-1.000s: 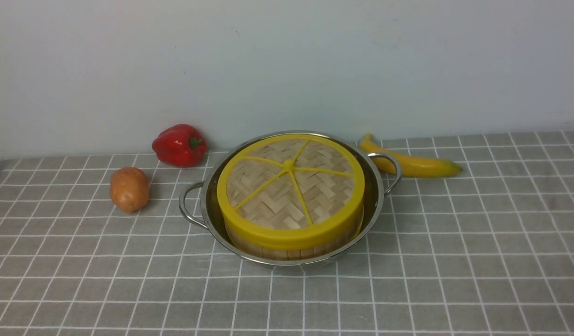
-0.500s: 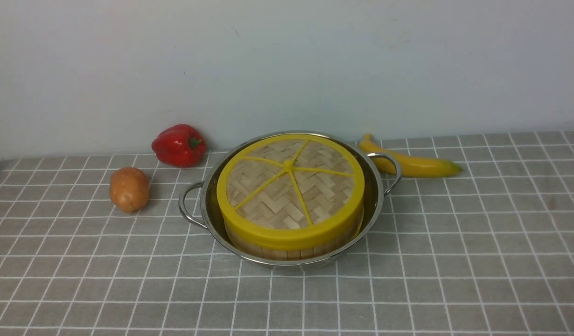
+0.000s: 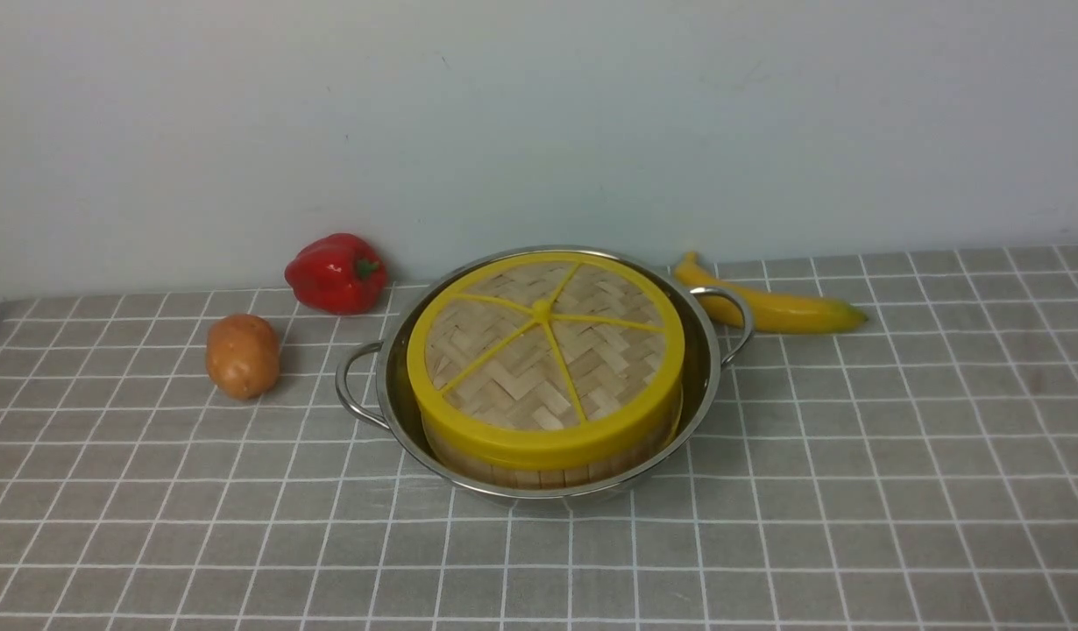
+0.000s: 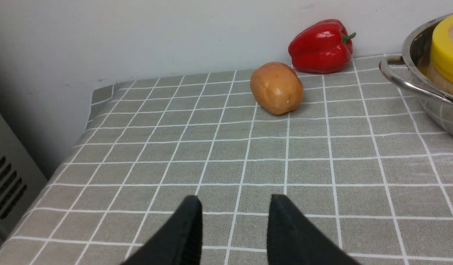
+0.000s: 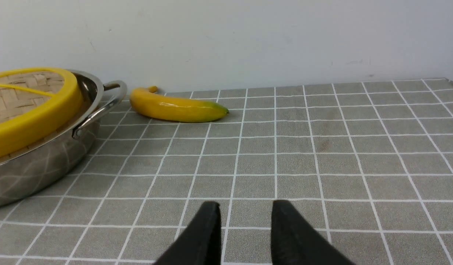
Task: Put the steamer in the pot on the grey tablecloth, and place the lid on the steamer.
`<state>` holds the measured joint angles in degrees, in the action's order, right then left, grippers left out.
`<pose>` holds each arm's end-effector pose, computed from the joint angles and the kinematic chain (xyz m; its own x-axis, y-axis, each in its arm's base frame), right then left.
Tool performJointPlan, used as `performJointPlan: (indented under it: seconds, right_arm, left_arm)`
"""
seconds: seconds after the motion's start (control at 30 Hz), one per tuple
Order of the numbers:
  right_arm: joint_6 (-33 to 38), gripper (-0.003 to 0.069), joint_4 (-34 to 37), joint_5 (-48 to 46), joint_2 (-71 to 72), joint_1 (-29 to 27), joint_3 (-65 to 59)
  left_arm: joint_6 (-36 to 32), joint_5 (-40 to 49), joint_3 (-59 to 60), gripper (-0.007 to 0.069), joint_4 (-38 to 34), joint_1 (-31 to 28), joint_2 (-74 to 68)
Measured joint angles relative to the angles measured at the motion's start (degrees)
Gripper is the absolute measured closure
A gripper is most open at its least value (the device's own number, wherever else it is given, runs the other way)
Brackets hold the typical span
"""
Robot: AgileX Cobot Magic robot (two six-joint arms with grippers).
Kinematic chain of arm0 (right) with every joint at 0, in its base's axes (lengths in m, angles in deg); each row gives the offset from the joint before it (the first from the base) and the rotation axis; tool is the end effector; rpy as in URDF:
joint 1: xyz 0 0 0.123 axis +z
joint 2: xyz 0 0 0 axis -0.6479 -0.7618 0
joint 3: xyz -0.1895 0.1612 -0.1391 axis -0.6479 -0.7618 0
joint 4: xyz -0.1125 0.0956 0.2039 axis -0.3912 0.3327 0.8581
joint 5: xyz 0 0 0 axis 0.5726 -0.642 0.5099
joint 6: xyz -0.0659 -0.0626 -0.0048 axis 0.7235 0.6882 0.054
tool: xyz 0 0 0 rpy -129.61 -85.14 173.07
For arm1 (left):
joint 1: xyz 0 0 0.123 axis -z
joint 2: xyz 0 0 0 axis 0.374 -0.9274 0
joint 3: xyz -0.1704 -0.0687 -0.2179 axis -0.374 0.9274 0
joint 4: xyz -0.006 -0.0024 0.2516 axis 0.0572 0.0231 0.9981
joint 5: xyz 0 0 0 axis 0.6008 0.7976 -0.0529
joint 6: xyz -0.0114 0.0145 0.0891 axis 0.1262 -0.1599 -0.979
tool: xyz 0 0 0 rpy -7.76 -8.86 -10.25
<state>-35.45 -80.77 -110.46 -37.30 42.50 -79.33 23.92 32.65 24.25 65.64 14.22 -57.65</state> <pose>0.0533 0.0033 0.1775 -0.2904 0.1764 -0.9405 0.0027 0.9830 0.1835 0.0527 0.0108 0.1802 -0.2747 0.1061 -0.9557 -0.1339 0.9800 0.1473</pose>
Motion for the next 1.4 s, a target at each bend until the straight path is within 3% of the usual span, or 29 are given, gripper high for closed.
performJointPlan:
  seconds: [1.4]
  right_arm:
    - [-0.4,0.0419,0.0,0.0,0.0,3.51,-0.06]
  left_arm:
    - [0.0,0.0,0.0,0.0382,0.0,3.03,0.0]
